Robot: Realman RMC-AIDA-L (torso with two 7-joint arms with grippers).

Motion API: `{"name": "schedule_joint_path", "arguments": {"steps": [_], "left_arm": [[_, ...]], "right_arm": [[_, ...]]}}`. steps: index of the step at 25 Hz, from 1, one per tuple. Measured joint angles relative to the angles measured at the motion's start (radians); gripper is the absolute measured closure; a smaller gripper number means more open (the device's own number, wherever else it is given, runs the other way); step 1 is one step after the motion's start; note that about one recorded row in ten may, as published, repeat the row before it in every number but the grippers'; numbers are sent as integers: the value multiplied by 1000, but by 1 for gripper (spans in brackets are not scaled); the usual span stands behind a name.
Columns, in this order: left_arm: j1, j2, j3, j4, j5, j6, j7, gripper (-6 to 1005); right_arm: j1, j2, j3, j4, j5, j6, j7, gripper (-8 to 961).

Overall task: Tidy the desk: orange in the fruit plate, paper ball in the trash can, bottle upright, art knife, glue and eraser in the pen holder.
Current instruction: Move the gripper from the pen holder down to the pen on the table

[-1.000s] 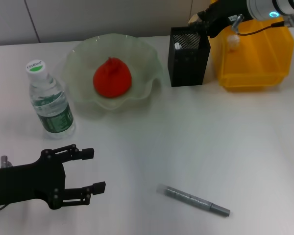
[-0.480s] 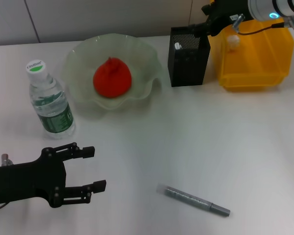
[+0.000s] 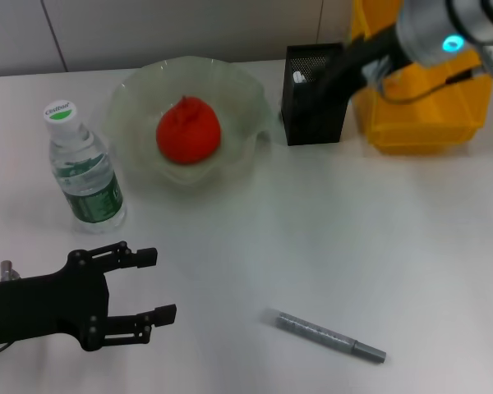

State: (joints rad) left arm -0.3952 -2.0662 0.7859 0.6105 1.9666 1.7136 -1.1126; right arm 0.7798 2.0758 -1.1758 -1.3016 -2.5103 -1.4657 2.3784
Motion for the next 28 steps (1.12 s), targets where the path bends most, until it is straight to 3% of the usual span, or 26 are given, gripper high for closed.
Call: {"name": "schedule_joint_path", "arguments": {"steps": [2, 3, 7, 17, 28], "left_arm": [[-4, 0, 4, 0, 0, 0, 2, 164], [-4, 0, 4, 0, 0, 0, 2, 164], [-7, 0, 7, 0, 0, -1, 8, 164], [-10, -1, 8, 0, 1, -7, 10, 164], [-5, 0, 7, 0, 1, -8, 10, 164]], "right_arm": [[12, 1, -120, -56, -58, -121, 137, 117], [12, 1, -120, -56, -58, -121, 137, 117], [69, 6, -261, 29, -67, -236, 258, 118], [123, 13, -517, 235, 93, -140, 303, 119], [165, 17, -732, 255, 119, -70, 404, 125]]}}
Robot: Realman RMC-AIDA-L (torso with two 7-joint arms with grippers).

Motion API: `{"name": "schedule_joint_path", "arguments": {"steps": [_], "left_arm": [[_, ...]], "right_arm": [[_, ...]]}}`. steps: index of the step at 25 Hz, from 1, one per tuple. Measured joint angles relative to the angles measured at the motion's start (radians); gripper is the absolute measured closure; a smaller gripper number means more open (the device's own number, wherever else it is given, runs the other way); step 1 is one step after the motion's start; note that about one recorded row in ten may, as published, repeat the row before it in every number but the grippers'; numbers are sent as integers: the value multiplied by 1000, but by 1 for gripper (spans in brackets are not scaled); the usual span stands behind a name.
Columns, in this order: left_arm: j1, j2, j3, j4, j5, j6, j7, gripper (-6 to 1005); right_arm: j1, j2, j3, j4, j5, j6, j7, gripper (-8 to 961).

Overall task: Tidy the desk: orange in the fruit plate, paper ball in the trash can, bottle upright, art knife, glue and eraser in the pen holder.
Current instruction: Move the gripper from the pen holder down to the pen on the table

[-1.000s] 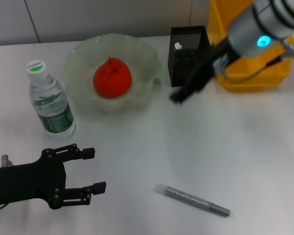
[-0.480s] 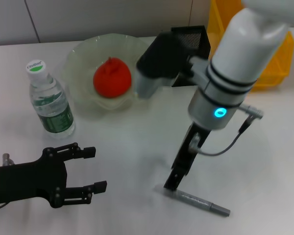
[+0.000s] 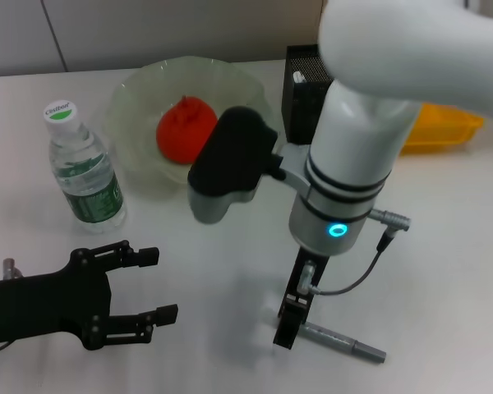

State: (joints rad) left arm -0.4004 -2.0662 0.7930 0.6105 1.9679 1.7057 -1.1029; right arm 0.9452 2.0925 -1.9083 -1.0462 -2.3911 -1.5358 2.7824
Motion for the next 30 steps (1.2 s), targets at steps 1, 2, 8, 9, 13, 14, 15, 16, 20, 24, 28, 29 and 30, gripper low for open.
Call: {"name": "schedule_joint_path", "arguments": {"steps": [1, 2, 8, 9, 13, 14, 15, 16, 20, 24, 28, 29, 30], "left_arm": [[1, 0, 0, 0, 0, 0, 0, 164], [2, 0, 0, 0, 0, 0, 0, 165], [3, 1, -2, 0, 0, 0, 0, 164], [3, 2, -1, 0, 1, -1, 0, 164], [3, 2, -1, 0, 2, -4, 0, 164], [2, 1, -1, 0, 2, -5, 0, 165], [2, 1, -1, 0, 2, -5, 0, 165], [1, 1, 0, 0, 4, -6, 0, 165], [1, 0, 0, 0, 5, -9, 0, 165], [2, 0, 0, 0, 6, -11, 0, 165], [3, 0, 0, 0, 6, -13, 0, 164], [3, 0, 0, 0, 6, -14, 0, 164], [3, 0, 0, 0, 6, -14, 0, 164]], "right_arm": [[7, 0, -34, 2, 6, 11, 16, 129], [12, 0, -50, 6, 10, 18, 25, 133], [31, 0, -108, 27, 33, 53, 47, 158], [37, 0, -116, 37, 46, 63, 48, 162], [43, 0, -118, 50, 66, 71, 49, 216], [46, 0, -119, 56, 71, 75, 49, 239], [46, 0, -119, 56, 71, 75, 49, 262], [50, 0, -122, 63, 74, 79, 52, 285], [55, 0, -128, 66, 76, 81, 59, 377], [56, 0, -130, 66, 78, 83, 62, 491], [60, 0, -144, 79, 91, 93, 63, 605], [72, -1, -158, 99, 111, 103, 63, 627], [72, -1, -158, 99, 111, 103, 63, 643]]}}
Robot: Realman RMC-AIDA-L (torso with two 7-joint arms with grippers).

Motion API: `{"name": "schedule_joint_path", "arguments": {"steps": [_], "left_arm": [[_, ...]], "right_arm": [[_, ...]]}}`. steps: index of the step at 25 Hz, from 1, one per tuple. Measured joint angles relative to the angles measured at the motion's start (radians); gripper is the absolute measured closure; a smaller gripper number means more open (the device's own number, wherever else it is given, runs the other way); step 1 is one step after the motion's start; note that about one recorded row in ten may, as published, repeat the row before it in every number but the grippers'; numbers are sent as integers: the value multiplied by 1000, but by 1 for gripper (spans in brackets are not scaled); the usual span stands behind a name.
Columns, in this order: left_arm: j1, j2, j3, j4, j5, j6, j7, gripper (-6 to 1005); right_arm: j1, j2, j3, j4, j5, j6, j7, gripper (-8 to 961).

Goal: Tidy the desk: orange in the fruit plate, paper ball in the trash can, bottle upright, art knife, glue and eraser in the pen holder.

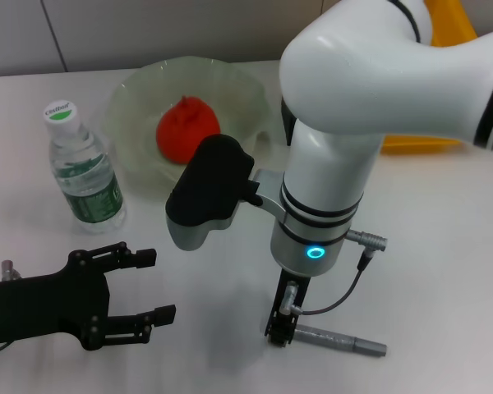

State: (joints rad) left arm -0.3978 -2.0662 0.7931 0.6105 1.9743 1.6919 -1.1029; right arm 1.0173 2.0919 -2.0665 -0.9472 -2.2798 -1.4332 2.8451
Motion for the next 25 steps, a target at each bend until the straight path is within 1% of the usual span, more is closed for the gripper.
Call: {"name": "schedule_joint_path", "arguments": {"steps": [4, 5, 8, 9, 10, 11, 12, 13, 14, 15, 16, 17, 18, 19, 20, 21, 22, 23, 24, 25], "left_arm": [[0, 1, 0, 0, 0, -2, 0, 164], [1, 1, 0, 0, 0, -4, 0, 164], [1, 1, 0, 0, 0, -7, 0, 164], [2, 1, -2, 0, 0, -7, 0, 164], [2, 1, -2, 0, 0, -7, 0, 164], [2, 1, -2, 0, 0, -7, 0, 164], [2, 2, -2, 0, 0, -7, 0, 164], [2, 2, -2, 0, 0, -7, 0, 164], [2, 2, -2, 0, 0, -7, 0, 164], [2, 2, -2, 0, 0, -7, 0, 165], [2, 2, -2, 0, 0, -7, 0, 165], [2, 2, -3, 0, 0, -7, 0, 165], [2, 2, -3, 0, 0, -7, 0, 165], [2, 1, -3, 0, 0, -7, 0, 165], [2, 1, -3, 0, 0, -7, 0, 165], [2, 1, -3, 0, 0, -7, 0, 165], [2, 1, -3, 0, 0, -7, 0, 165], [1, 1, -3, 0, -1, -7, 0, 165], [1, 1, -2, 0, -1, -7, 0, 165], [1, 1, -2, 0, -1, -7, 0, 165]], "right_arm": [[9, 0, -5, -1, 15, -7, -5, 708], [6, -1, 16, -16, 6, -23, -6, 721], [2, -3, 35, -26, -4, -33, -7, 759], [-14, -7, 100, -60, -48, -70, -13, 772], [-14, -7, 100, -60, -48, -70, -13, 785], [-44, -9, 205, -121, -129, -120, -31, 798], [-59, -8, 259, -152, -167, -148, -44, 798], [-59, -8, 259, -152, -167, -148, -44, 798], [-90, -9, 401, -227, -241, -195, -85, 798], [-90, -9, 401, -227, -241, -195, -85, 798], [-110, -15, 546, -285, -287, -223, -142, 798], [-110, -15, 546, -285, -287, -223, -142, 797], [-119, -19, 636, -312, -304, -231, -183, 797], [-126, -31, 779, -336, -319, -223, -264, 797], [-126, -31, 779, -336, -319, -223, -264, 797], [-128, -37, 842, -341, -320, -206, -304, 797], [-137, -47, 968, -341, -316, -150, -400, 797], [-137, -47, 968, -341, -316, -150, -400, 797], [-157, -49, 1052, -339, -287, -85, -499, 798], [-157, -49, 1052, -339, -287, -85, -499, 798]]}}
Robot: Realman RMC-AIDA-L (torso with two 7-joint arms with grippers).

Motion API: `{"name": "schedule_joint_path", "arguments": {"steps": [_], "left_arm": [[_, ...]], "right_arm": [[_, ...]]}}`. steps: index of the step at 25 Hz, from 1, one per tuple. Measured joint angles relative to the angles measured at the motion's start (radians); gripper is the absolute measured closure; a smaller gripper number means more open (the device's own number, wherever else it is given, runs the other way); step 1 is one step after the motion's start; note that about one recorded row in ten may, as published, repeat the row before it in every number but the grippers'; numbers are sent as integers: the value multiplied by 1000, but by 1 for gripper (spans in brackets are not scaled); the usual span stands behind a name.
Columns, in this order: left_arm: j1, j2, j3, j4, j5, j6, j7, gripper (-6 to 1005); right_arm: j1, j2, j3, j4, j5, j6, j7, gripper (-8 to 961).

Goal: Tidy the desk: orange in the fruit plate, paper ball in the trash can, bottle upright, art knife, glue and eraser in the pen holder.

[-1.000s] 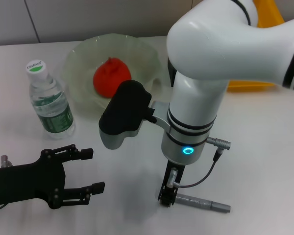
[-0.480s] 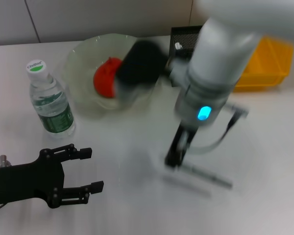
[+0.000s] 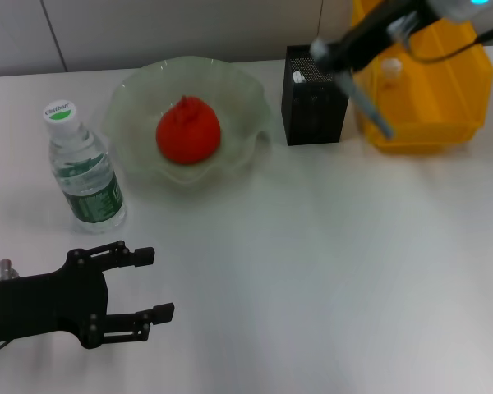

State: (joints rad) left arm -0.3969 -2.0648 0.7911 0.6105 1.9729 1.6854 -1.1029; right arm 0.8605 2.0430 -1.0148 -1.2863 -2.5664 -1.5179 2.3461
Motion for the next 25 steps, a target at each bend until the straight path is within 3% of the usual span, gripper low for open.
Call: {"name": "schedule_joint_path", "arguments": {"steps": [4, 9, 17, 21, 25], "left_arm": [[1, 0, 1, 0, -1, 1, 0, 164], [-1, 0, -1, 0, -4, 1, -2, 164], [0, -1, -4, 0, -3, 1, -9, 165], [1, -2, -5, 0, -4, 0, -9, 164], [1, -2, -6, 0, -4, 3, -11, 164]], "right_arm": [[-80, 0, 106, 8, 207, 150, -249, 800], [-132, -8, 126, 86, 422, 290, -458, 801], [-119, -22, 134, 284, 548, 397, -679, 801], [-79, -72, 149, 504, 698, 420, -841, 799], [-68, -78, 175, 582, 726, 448, -906, 785]]}}
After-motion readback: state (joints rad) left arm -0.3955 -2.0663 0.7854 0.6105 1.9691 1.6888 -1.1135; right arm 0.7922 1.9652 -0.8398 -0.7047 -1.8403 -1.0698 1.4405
